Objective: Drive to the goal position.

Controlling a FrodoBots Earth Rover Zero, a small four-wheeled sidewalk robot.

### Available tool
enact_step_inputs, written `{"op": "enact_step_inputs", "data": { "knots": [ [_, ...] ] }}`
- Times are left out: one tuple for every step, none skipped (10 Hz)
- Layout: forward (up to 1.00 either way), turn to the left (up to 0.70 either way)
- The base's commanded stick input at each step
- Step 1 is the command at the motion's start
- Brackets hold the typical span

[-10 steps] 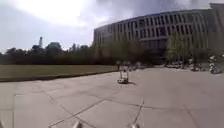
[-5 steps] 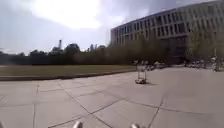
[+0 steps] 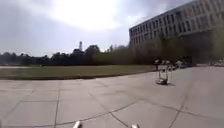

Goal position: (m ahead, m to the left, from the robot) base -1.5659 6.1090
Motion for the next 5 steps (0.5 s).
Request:
{"op": "enact_step_inputs", "data": {
  "knots": [
    [0.00, 0.70],
    [0.00, 0.70],
    [0.00, 0.70],
    [0.00, 0.70],
    [0.00, 0.70]
  ]
}}
